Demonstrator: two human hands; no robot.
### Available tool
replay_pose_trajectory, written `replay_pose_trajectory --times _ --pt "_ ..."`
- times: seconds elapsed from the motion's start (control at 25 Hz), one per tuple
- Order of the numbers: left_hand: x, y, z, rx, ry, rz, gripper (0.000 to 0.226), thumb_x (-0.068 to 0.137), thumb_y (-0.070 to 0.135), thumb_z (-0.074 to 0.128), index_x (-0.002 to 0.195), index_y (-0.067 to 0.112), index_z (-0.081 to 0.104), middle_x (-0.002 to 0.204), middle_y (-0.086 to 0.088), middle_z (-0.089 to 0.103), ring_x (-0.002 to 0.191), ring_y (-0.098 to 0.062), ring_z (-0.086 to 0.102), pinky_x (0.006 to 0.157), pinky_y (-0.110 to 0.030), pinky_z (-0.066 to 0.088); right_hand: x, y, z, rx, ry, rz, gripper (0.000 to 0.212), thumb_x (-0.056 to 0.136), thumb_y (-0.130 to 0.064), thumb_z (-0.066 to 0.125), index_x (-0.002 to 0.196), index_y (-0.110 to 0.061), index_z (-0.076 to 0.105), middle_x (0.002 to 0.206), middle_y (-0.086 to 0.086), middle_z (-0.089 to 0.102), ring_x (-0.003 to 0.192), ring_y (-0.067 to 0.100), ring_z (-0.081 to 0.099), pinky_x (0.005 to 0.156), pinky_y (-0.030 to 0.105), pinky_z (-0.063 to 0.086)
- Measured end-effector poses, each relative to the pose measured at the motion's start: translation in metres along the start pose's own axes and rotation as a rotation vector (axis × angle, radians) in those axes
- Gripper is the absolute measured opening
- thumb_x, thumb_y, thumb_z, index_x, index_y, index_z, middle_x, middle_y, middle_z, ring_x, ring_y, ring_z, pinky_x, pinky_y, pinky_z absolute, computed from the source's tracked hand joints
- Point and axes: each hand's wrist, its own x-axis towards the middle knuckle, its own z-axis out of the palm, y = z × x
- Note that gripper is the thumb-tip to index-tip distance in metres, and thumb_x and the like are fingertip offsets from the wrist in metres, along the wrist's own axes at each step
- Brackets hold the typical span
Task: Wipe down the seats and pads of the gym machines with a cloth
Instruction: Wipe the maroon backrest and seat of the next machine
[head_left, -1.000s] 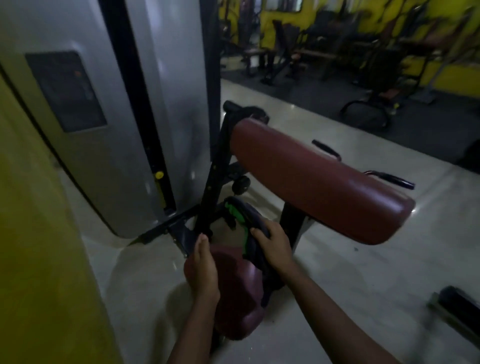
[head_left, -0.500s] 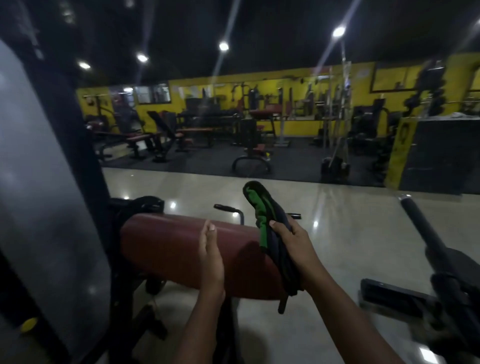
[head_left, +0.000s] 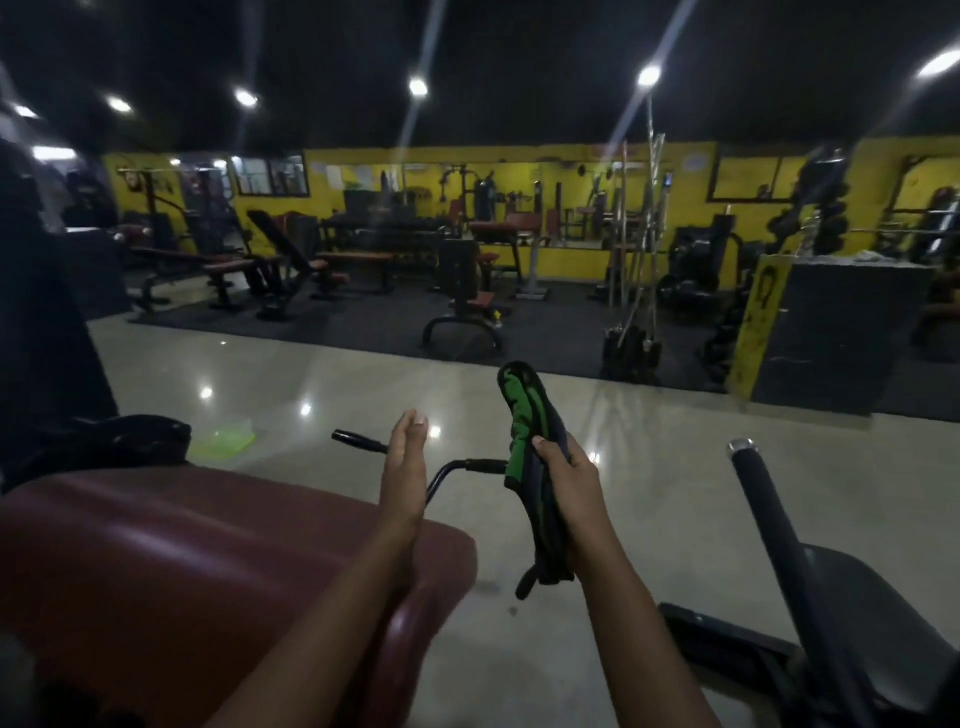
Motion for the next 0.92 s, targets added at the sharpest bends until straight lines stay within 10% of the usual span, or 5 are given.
replay_pose_trajectory --times 0.92 --pt "0.338 -0.159 0.137 -0.047 0.315 -0.16 0.05 0.099 0.039 0.031 0.146 0.021 0.027 0.153 0.003 0.029 0.14 -0.013 0.026 0.111 -0.028 0.018 0.436 0.106 0.012 -0.129 -0.247 0.227 0.013 0.093 -0.017 0.052 0.102 -0.022 0.06 0.103 0.008 0.066 0.093 0.024 0.062 0.075 0.027 0.047"
